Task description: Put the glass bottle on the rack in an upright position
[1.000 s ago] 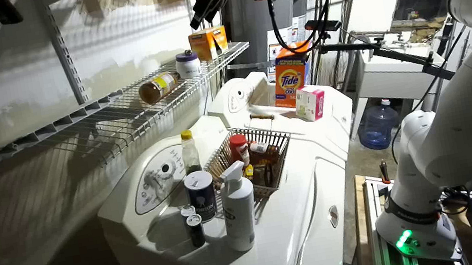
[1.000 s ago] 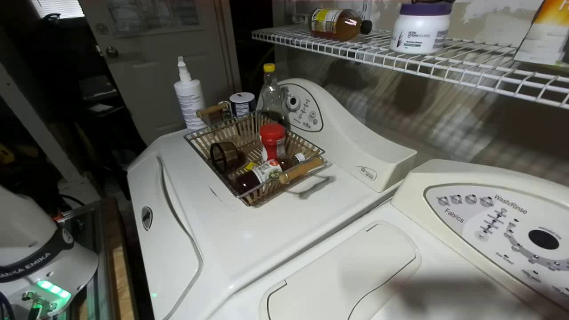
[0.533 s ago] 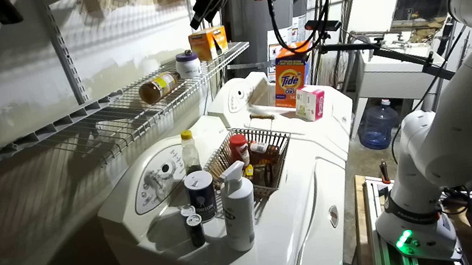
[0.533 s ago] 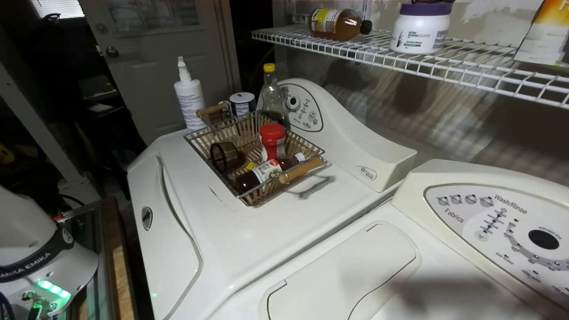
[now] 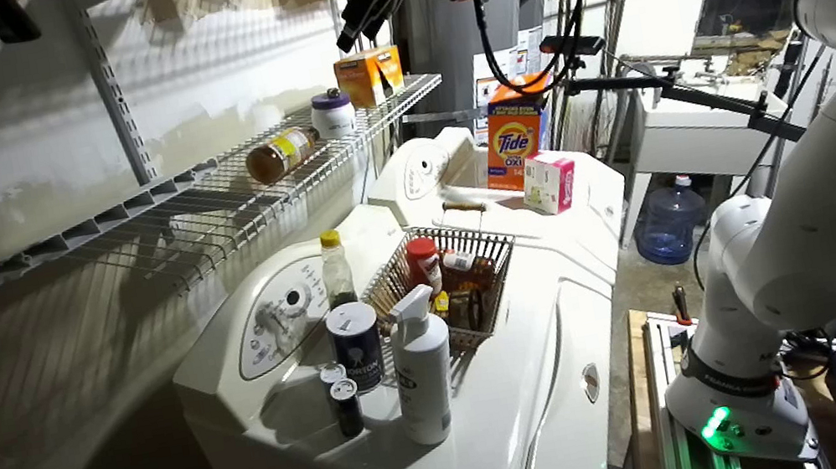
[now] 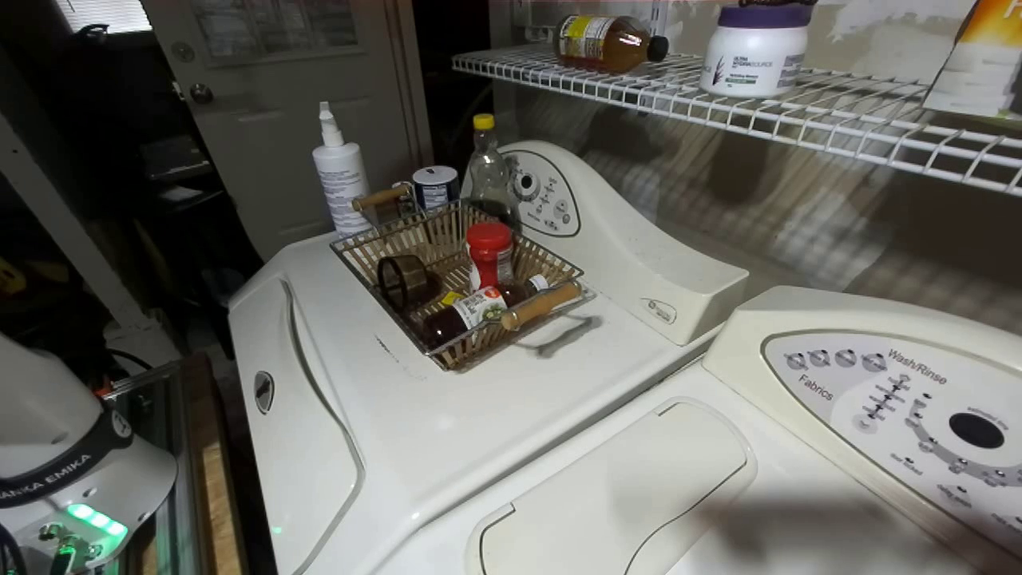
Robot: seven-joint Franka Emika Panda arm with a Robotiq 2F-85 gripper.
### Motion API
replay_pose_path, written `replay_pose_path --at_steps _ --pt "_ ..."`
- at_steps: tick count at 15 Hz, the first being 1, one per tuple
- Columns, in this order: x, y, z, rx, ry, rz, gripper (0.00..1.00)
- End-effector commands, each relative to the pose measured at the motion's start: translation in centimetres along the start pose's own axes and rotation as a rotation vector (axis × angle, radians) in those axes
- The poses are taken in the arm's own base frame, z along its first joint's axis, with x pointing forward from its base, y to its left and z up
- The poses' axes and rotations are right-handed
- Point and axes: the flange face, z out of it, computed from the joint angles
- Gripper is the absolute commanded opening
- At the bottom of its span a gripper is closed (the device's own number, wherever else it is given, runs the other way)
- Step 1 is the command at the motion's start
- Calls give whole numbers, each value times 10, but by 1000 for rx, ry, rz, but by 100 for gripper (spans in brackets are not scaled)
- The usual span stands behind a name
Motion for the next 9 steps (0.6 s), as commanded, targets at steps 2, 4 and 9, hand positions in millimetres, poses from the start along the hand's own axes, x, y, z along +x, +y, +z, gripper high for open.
replay_pose_path --at_steps 2,4,9 --pt "1 0 0 0 -1 0 100" --pt "1 0 0 0 -1 0 100" --pt "-6 32 36 -93 -86 248 100"
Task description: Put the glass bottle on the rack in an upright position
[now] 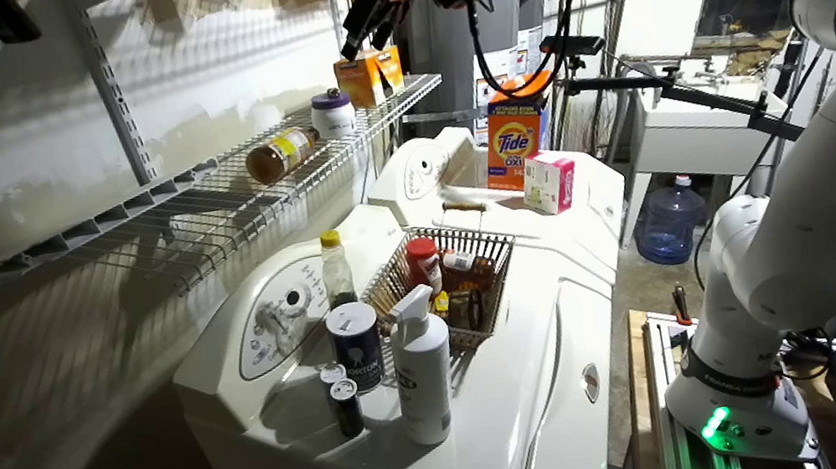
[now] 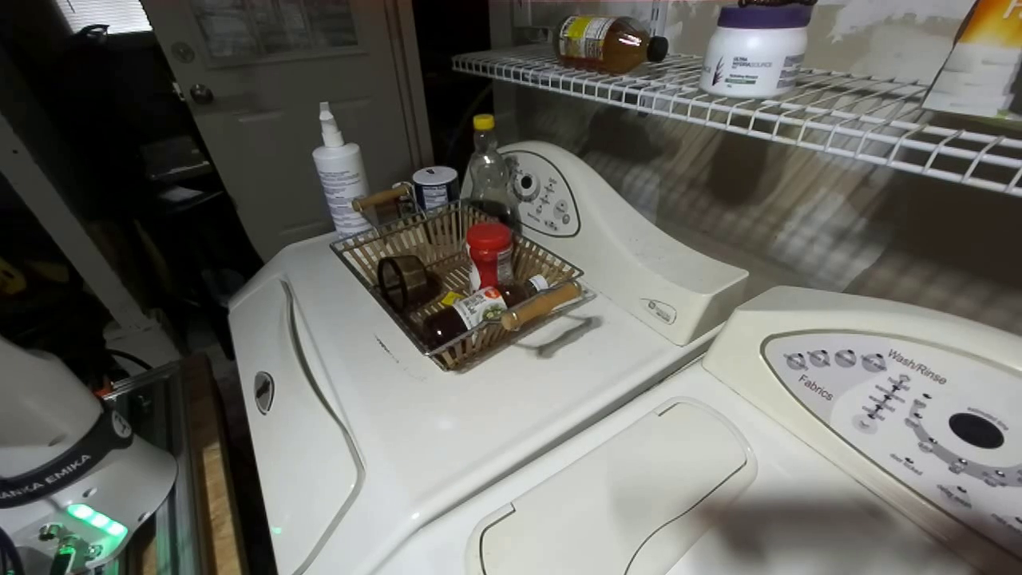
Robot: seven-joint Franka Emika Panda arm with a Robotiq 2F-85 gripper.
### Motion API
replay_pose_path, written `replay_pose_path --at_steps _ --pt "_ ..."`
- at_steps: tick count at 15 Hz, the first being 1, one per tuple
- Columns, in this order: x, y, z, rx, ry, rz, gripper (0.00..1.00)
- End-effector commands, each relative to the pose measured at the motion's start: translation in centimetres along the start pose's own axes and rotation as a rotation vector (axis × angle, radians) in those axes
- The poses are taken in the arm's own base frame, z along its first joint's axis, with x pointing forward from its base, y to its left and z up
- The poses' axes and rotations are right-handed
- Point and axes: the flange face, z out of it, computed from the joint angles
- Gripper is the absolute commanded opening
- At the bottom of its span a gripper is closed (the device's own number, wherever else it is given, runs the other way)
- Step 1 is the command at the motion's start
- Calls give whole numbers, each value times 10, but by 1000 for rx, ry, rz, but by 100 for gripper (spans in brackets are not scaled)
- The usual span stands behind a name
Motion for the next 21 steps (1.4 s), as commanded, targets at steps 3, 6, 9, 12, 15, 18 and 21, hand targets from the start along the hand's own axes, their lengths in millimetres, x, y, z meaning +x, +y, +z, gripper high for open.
replay_pose_path --at_steps 3,6,9,12,15,18,21 --pt "-1 18 39 -82 -90 287 100" --pt "-1 17 59 -105 -127 446 100" --pt "-1 15 78 -102 -154 608 100" --pt "-7 16 80 -98 -153 566 100" --pt "-6 16 82 -100 -154 583 100" --pt "-6 12 94 -73 -185 632 100" --pt "5 14 123 -24 -178 726 100"
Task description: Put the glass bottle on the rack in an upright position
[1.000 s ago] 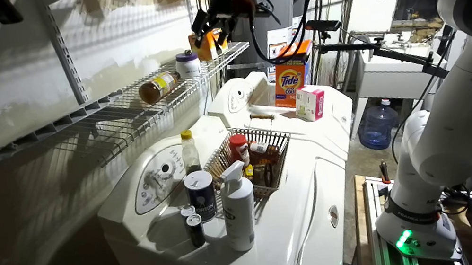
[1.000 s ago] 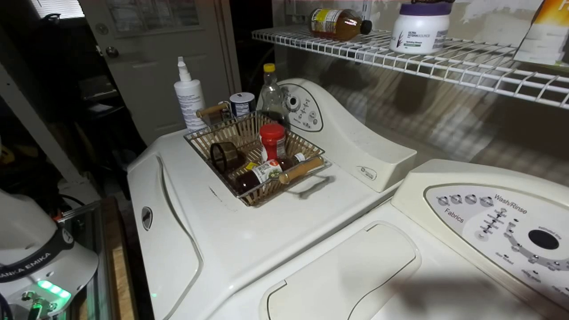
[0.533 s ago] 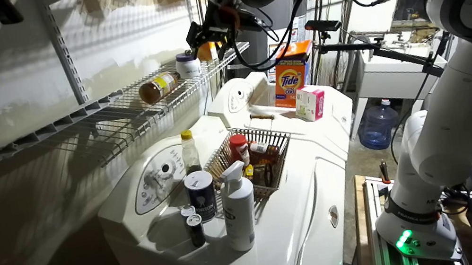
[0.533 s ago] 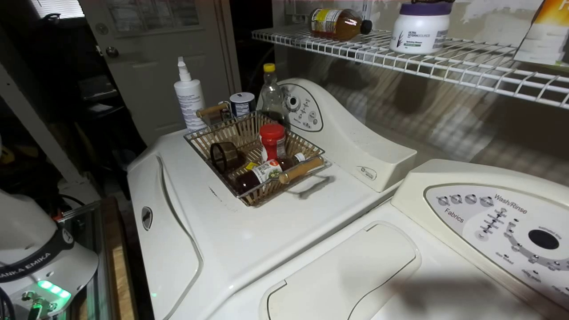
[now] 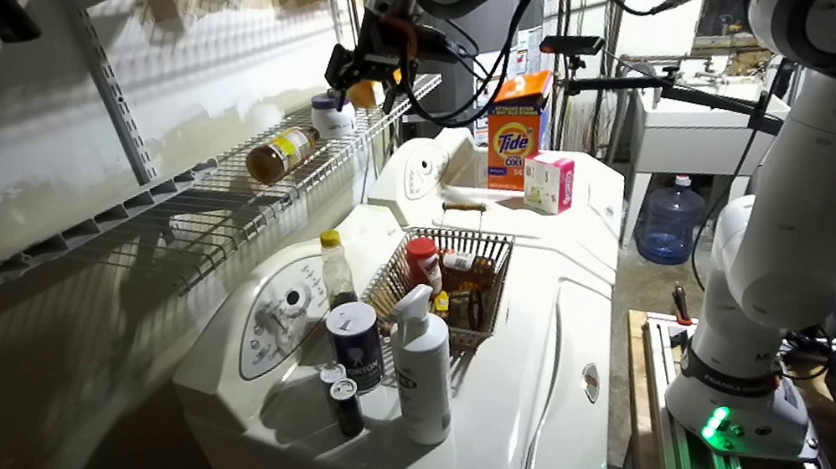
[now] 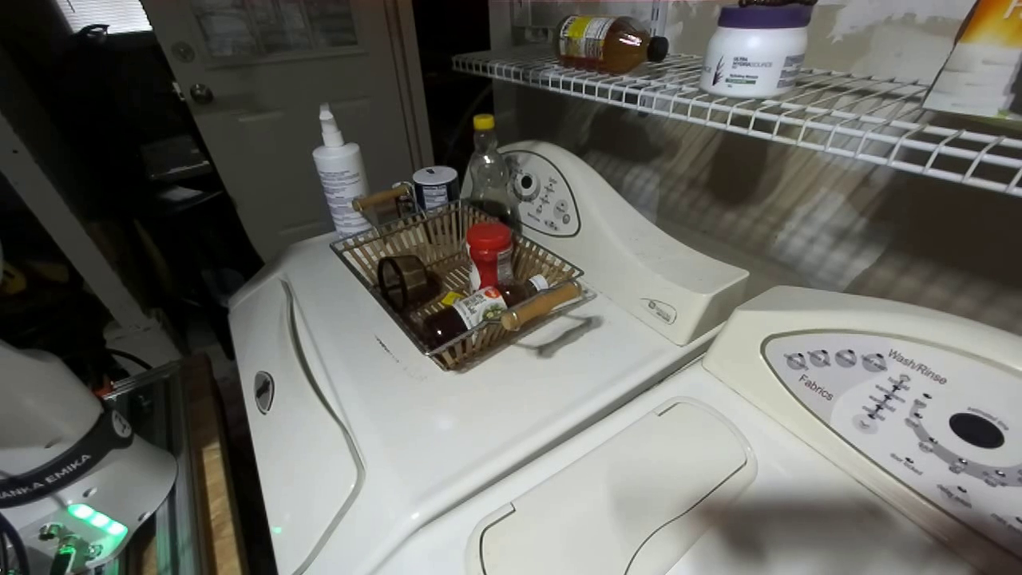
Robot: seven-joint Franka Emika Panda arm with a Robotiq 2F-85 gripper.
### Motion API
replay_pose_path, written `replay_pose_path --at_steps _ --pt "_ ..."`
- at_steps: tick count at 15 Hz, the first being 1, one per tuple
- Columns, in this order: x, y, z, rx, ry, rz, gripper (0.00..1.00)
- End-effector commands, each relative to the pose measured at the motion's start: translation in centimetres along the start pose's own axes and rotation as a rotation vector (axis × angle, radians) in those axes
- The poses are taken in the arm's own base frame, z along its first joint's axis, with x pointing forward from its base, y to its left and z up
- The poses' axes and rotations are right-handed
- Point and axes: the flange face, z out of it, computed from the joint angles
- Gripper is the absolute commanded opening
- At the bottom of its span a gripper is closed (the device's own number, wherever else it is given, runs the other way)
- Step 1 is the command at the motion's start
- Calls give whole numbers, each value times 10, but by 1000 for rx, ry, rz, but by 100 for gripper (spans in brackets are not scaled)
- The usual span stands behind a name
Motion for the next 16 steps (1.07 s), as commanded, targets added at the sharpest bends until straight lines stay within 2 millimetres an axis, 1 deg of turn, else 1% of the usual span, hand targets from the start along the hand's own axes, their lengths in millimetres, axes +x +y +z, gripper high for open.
replay_pose_path --at_steps 1,4,6,10,16 --pt "20 -12 34 75 -18 117 100" --pt "38 -20 65 107 20 186 100" --pt "49 -26 80 126 57 220 100" --pt "70 -33 96 172 123 309 100" --pt "100 -29 111 180 208 425 100"
